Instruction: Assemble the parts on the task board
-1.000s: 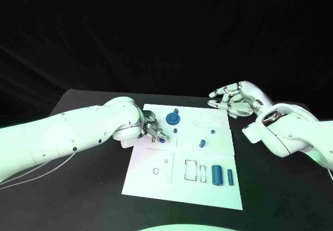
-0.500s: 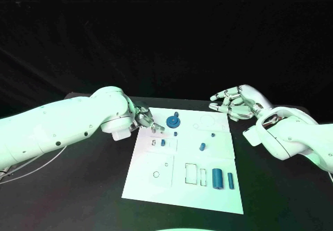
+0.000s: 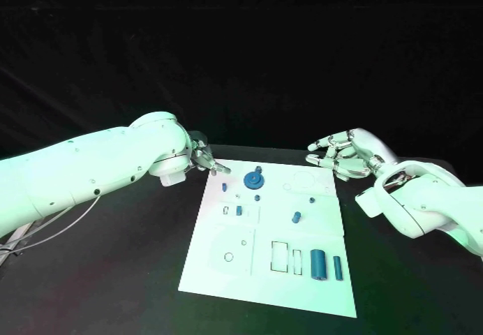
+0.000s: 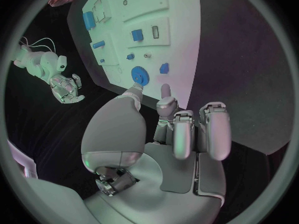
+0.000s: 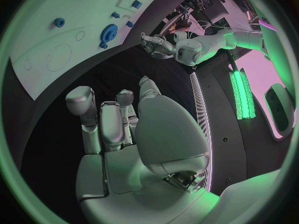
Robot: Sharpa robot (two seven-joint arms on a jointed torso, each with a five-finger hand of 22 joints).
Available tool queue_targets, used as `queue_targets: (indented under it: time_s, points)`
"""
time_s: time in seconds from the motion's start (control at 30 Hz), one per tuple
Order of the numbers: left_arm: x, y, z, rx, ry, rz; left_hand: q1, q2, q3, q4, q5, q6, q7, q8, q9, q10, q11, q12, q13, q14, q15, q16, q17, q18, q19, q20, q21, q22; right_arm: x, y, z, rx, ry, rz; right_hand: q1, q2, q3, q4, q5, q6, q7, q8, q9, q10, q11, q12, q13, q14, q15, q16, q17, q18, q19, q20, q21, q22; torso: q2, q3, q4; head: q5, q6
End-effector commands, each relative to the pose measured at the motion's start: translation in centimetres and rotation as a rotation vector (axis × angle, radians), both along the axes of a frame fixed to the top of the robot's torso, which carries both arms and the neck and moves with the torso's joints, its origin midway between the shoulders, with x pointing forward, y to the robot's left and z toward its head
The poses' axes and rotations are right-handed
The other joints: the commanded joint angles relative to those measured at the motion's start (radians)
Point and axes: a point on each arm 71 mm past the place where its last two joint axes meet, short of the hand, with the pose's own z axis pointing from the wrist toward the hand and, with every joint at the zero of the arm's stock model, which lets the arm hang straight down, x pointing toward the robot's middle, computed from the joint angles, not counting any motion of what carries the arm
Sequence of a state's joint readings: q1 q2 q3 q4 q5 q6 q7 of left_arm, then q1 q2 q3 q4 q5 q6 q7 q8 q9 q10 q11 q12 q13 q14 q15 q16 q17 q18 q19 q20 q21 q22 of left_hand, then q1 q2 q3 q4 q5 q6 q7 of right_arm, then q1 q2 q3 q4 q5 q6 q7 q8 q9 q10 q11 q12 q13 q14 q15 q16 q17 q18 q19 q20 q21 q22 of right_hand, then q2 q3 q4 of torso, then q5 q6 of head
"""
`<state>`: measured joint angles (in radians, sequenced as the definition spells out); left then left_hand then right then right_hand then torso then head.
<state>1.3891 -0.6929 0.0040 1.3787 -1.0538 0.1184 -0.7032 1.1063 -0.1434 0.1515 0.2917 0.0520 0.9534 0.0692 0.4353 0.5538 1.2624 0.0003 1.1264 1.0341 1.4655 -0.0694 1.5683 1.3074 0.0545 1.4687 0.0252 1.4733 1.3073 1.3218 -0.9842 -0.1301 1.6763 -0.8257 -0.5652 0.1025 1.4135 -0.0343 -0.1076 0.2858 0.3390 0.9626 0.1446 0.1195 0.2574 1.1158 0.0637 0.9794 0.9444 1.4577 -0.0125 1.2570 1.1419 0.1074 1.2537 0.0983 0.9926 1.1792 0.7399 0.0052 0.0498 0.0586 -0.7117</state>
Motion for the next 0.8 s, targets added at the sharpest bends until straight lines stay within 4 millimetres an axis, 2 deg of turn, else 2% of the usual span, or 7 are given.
queue_targets:
  time_s: [0.03,0.07,0.27,0.8]
  points:
    - [0.7,0.3,-0.1,0.064,-0.014,0.028,0.01,0.007,-0.012,-0.001,-0.003,0.001,0.006,-0.005,-0.003,-0.004,0.002,0.0,0.0,0.105,0.009,0.002,0.263,-0.013,0.02,0.007,-0.003,0.08,-0.1,0.2,-0.1,-0.003,0.0,0.018,-0.004,0.004,-0.004,0.0,0.004,-0.006,0.0,0.005,0.001,-0.006,-0.002,0.0,-0.001,-0.004,0.001,-0.004,0.0,0.019,-0.002,-0.001,-0.004,-0.001,0.001,-0.0011,-0.0026,0.003,-0.001]
    - [0.8,0.3,-0.3,0.067,-0.009,0.031,0.013,0.009,-0.014,-0.001,-0.003,0.001,0.006,-0.006,-0.004,-0.004,0.002,0.0,0.001,0.105,0.009,0.002,0.263,-0.013,0.02,0.007,-0.003,0.08,-0.1,0.2,-0.1,-0.003,0.0,0.019,-0.004,0.004,-0.004,0.0,0.004,-0.006,0.0,0.005,0.001,-0.006,-0.002,0.0,-0.001,-0.004,0.001,-0.004,0.0,0.019,-0.002,-0.001,-0.004,-0.001,0.0,0.0002,-0.001,0.003,-0.002]
    - [1.3,-0.1,-1.5,0.072,0.031,0.035,0.026,0.014,-0.021,-0.003,-0.003,0.002,0.006,-0.008,-0.007,-0.005,0.002,0.0,0.0,0.105,0.009,0.002,0.263,-0.014,0.021,0.007,-0.002,0.082,-0.1,0.3,-0.1,-0.004,-0.001,0.021,-0.004,0.004,-0.004,0.0,0.004,-0.006,0.0,0.005,0.001,-0.006,-0.002,0.0,-0.001,-0.004,0.001,-0.004,0.0,0.019,-0.002,-0.001,-0.004,-0.001,0.002,-0.0011,-0.0011,-0.001,-0.005]
    - [1.7,-1.1,-4.3,0.081,0.11,0.026,0.038,0.023,-0.026,-0.003,-0.003,0.004,0.007,-0.011,-0.01,-0.006,0.003,0.0,-0.001,0.105,0.01,0.002,0.263,-0.014,0.022,0.008,-0.001,0.084,-0.2,0.5,-0.1,-0.001,-0.003,0.028,-0.003,0.005,-0.004,-0.001,0.005,-0.006,0.0,0.005,0.001,-0.007,-0.002,-0.001,-0.003,-0.004,0.001,-0.005,-0.001,0.019,-0.003,-0.001,-0.007,-0.003,0.002,-0.0003,-0.0015,0.003,-0.008]
